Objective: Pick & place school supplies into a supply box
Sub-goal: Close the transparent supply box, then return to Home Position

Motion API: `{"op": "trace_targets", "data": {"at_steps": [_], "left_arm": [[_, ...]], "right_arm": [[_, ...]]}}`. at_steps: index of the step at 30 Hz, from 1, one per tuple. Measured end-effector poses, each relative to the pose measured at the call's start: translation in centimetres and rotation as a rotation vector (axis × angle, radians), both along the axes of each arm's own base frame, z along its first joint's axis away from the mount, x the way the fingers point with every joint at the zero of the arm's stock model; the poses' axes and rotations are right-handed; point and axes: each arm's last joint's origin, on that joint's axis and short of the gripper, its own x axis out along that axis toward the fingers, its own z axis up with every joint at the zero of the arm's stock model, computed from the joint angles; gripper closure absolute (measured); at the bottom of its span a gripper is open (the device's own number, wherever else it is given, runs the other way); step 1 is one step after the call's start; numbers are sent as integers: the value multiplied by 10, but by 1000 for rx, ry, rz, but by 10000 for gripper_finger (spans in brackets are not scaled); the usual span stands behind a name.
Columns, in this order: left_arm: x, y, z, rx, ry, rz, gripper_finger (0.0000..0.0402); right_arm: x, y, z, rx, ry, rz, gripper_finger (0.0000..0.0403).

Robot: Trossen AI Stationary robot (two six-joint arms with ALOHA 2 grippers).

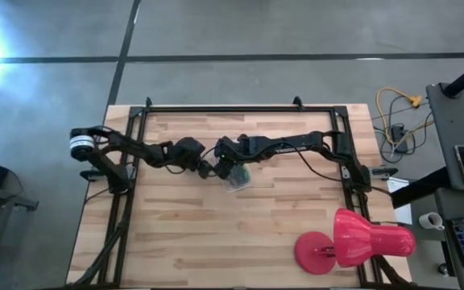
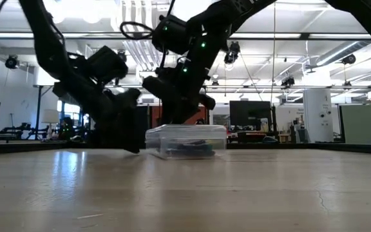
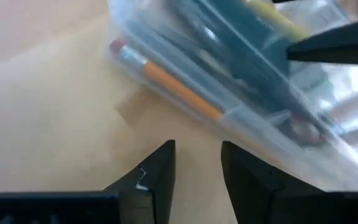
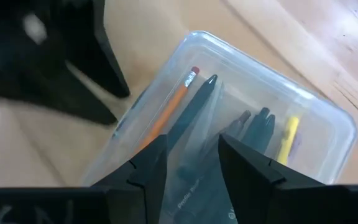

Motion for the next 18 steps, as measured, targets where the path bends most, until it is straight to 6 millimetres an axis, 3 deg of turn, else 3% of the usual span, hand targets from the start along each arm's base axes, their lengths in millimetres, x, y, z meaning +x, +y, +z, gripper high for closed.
{"op": "trace_targets", "data": {"at_steps": [5,8,12,15,18], "left_arm": [[-17,-9,17,-6,-71,-71,288],[-33,-14,31,4,-86,-71,288],[-52,-20,64,52,-183,-58,288],[-67,-24,92,97,-314,-54,288],[-87,-31,120,39,-508,-2,288]], "right_arm": [[-10,11,36,-74,-25,82,266],[-22,10,78,-118,-118,106,266],[-42,9,127,-236,-194,152,266],[-64,11,167,-304,-277,172,266],[-93,13,210,-260,-427,91,266]]}}
